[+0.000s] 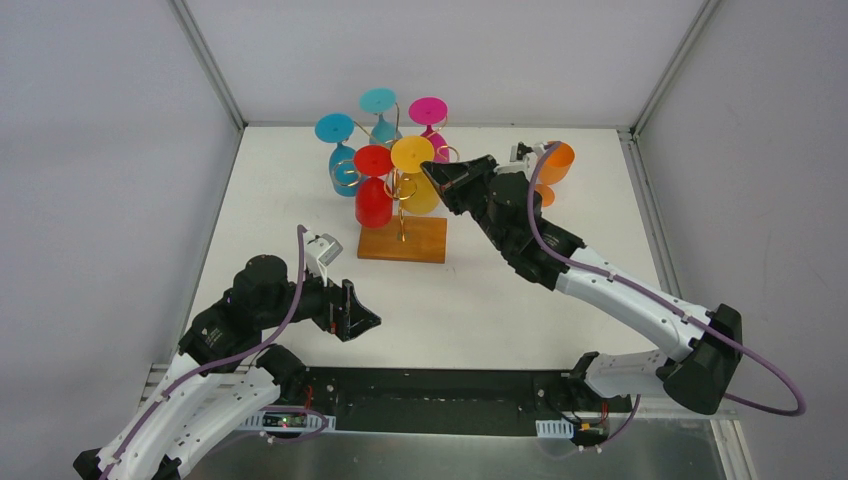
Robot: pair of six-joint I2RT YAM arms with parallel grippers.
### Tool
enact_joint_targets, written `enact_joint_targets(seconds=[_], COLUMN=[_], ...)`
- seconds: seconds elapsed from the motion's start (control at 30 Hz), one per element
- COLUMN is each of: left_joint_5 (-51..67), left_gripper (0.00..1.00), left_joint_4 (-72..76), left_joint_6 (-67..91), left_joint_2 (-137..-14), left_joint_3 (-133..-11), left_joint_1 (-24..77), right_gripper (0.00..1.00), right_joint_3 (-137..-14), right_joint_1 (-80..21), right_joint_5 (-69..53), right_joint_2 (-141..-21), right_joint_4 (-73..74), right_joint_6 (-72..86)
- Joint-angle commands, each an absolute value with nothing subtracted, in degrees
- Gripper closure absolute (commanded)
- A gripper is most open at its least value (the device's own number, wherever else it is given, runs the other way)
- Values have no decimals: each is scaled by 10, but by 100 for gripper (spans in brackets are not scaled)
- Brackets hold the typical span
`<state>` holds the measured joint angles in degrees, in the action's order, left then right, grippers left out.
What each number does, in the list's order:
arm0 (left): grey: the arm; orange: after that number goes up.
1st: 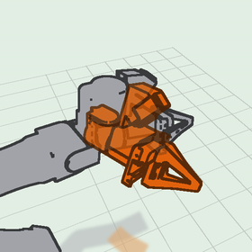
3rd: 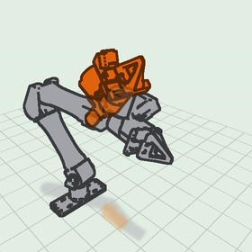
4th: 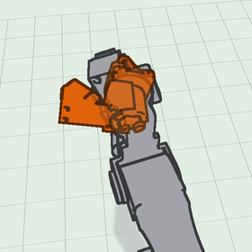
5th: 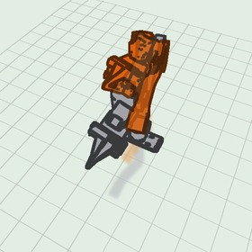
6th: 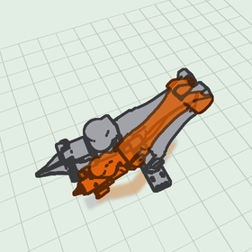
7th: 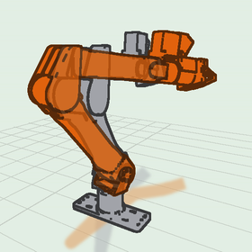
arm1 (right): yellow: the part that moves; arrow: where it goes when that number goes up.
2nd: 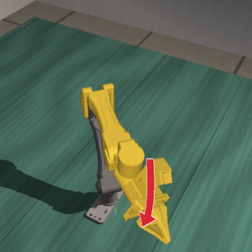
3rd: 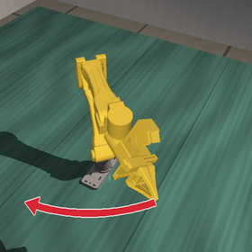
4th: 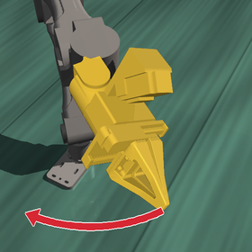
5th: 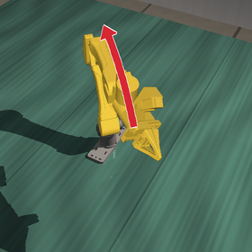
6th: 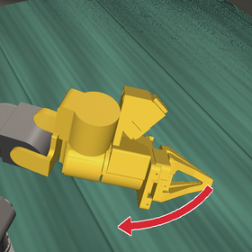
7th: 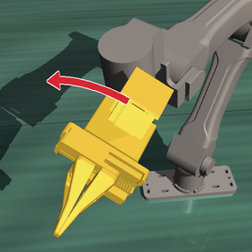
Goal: Take the wine glass off the wine glass rack
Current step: Pick up the wine glass from the wine rack.
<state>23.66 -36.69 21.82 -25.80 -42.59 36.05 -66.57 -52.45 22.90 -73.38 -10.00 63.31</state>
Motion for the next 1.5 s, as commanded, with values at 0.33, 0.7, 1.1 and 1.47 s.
enact_joint_targets(seconds=[0.33,0.7,1.1,1.47], left_joint_5=[234,232,211,215], left_gripper=[0,0,0,0], left_joint_4=[-362,-363,-368,-368], left_joint_6=[212,213,221,248], left_joint_2=[-260,-259,-257,-285], left_joint_3=[-443,-444,-446,-471], left_joint_1=[362,362,362,362], right_gripper=[100,100,100,100], right_joint_3=[-667,-622,-576,-527], right_joint_1=[-528,-543,-547,-545], right_joint_5=[229,224,193,130], right_joint_2=[-700,-646,-580,-479], right_joint_4=[-137,-136,-112,-43], right_joint_6=[620,622,583,465])
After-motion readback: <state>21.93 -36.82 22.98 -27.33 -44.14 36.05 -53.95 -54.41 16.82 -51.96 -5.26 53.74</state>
